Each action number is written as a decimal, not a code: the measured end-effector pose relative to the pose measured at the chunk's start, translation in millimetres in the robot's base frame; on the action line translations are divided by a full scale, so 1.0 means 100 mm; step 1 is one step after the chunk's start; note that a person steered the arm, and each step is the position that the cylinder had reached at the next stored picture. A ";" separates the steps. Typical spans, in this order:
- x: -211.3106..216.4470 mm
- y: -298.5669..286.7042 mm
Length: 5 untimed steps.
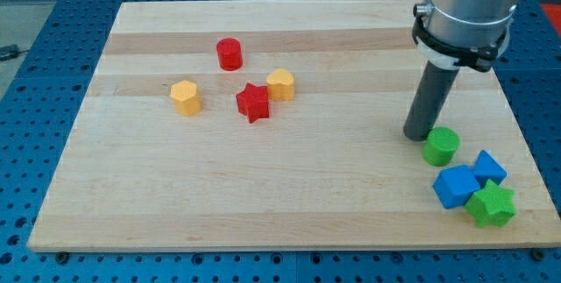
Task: Push the yellow heart into group of blocks
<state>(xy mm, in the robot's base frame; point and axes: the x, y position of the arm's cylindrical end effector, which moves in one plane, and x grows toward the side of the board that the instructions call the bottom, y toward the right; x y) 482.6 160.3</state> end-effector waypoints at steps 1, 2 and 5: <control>0.15 0.00; 0.32 0.00; -0.83 -0.71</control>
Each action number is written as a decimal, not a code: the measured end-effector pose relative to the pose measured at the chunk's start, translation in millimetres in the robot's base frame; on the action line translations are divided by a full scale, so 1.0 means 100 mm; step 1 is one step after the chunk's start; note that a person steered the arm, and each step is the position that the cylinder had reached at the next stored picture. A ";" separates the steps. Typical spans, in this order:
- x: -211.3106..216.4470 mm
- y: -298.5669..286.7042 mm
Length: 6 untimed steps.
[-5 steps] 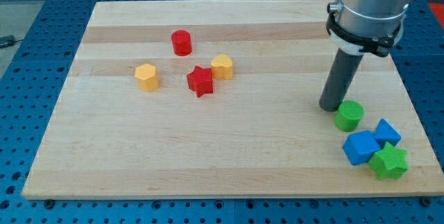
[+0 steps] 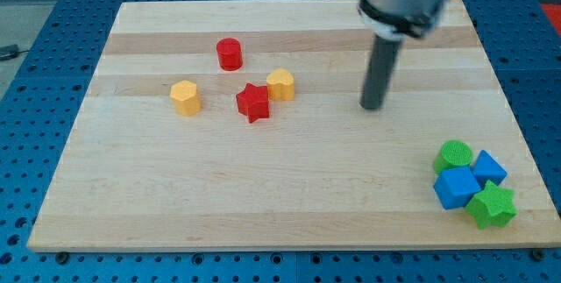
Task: Push the yellow heart into group of blocks
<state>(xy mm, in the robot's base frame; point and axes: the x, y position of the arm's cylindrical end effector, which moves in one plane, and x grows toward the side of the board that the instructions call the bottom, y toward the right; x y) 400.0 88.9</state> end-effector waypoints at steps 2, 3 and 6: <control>-0.66 -1.18; -0.45 -1.25; 0.44 -0.94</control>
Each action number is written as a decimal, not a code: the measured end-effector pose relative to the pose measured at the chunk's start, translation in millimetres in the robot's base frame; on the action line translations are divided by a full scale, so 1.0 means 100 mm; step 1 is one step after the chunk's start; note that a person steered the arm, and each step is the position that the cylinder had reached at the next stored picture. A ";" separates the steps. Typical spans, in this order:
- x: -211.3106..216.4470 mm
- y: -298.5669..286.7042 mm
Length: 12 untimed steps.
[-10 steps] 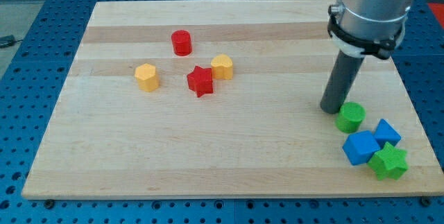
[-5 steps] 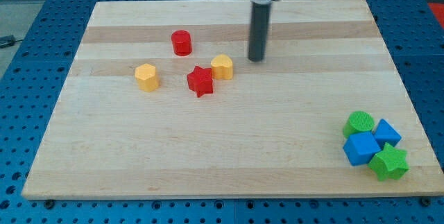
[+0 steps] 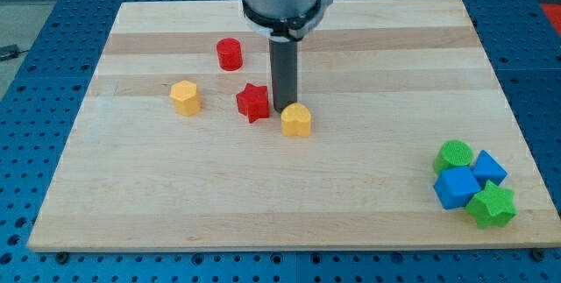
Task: Push the yellow heart into group of blocks
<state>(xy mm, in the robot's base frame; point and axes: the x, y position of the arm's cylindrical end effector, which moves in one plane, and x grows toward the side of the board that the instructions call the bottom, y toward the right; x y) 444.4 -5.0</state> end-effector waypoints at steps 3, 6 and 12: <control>0.83 0.21; 1.51 -0.08; 1.41 0.37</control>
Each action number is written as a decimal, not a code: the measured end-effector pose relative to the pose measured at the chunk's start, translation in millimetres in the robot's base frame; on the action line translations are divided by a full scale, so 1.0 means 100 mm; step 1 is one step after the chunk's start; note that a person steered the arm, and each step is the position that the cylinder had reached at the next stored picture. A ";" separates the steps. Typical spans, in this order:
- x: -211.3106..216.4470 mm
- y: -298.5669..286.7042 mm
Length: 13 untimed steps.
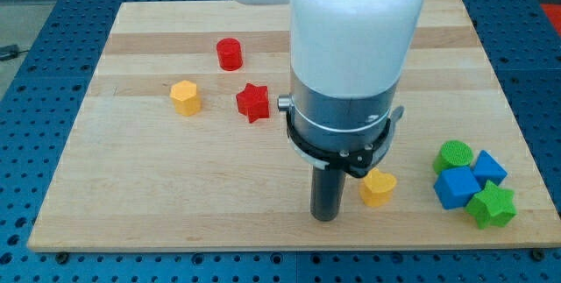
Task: Push the yellow heart into group of blocks
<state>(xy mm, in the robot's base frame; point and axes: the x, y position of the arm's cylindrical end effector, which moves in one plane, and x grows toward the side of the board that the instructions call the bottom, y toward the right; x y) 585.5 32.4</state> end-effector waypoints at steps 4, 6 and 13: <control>-0.06 0.74; -0.08 0.47; -0.98 0.50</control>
